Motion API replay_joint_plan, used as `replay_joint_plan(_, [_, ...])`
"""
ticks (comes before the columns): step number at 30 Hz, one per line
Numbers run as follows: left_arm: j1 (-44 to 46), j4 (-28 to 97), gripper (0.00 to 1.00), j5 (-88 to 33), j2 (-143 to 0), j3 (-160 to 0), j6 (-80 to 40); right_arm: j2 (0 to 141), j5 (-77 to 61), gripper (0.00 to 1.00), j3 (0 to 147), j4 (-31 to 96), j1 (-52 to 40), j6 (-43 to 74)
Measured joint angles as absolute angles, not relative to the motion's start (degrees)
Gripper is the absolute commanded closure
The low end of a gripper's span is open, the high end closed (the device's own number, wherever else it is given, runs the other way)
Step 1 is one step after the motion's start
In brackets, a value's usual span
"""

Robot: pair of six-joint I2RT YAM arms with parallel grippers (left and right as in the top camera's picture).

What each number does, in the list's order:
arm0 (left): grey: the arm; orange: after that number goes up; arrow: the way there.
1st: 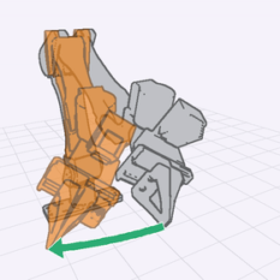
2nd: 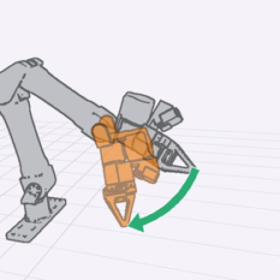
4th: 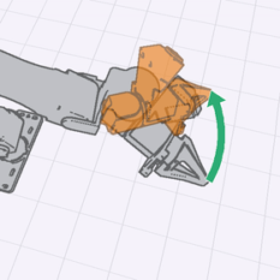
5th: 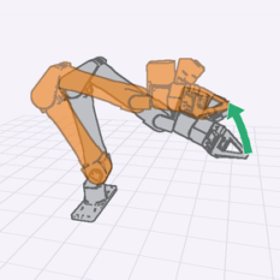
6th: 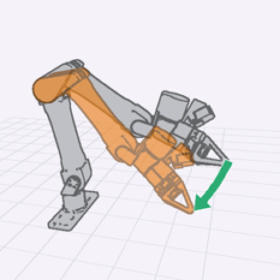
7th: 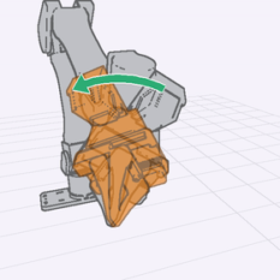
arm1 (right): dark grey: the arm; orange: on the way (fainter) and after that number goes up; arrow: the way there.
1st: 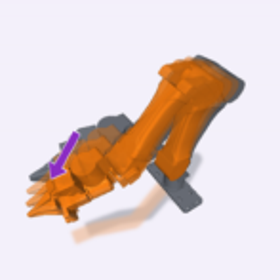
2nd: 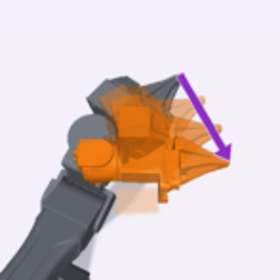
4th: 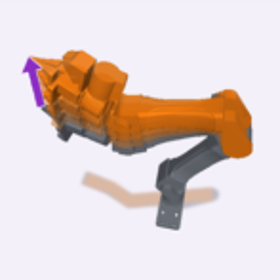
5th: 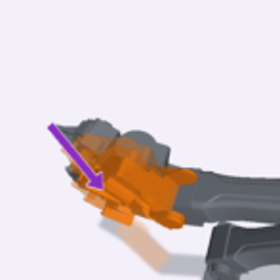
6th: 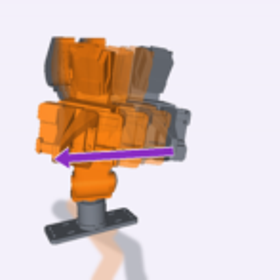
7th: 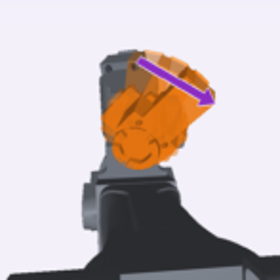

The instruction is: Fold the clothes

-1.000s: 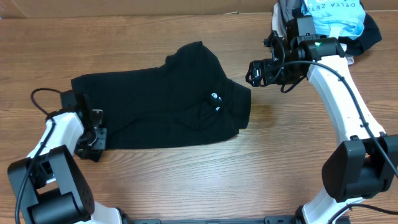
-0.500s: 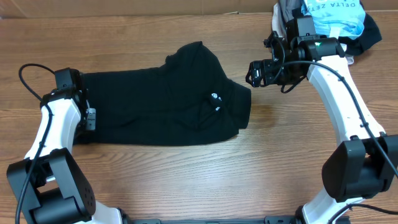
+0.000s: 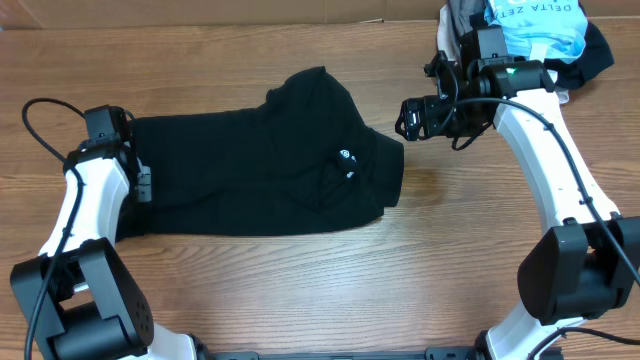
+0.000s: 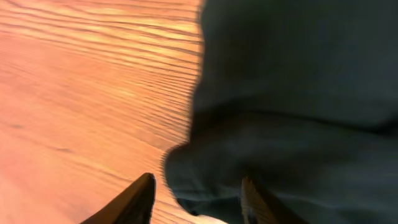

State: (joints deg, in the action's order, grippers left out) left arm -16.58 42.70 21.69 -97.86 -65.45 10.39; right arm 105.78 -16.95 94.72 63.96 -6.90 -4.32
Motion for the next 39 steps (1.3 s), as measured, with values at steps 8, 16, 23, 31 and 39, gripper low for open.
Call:
replay_joint_plan(8, [-16.58, 53.41, 0.70, -1.56, -98.61, -82.89, 5.30, 106.48, -13.37, 0.00, 106.28, 64.58, -7.49, -4.32])
replay_joint_plan(16, [-14.41, 58.33, 0.47, -7.90, -98.54, -103.96, 1.37, 106.34, -6.92, 0.00, 116.33, 61.30, -11.75, -5.82])
replay_joint_plan(23, [-13.54, 57.80, 0.23, -4.54, -107.79, -105.49, -0.08, 108.62, -5.82, 0.00, 116.33, 63.61, -13.52, -6.96])
replay_joint_plan(31, [-14.90, 50.22, 0.18, -1.26, -121.97, -105.45, 0.86, 110.65, -5.56, 0.00, 116.33, 67.33, -17.39, -7.49])
replay_joint_plan(39, [-17.30, 43.81, 0.20, -0.16, -127.85, -105.45, 1.65, 110.67, -5.54, 0.00, 116.33, 68.55, -17.76, -7.51])
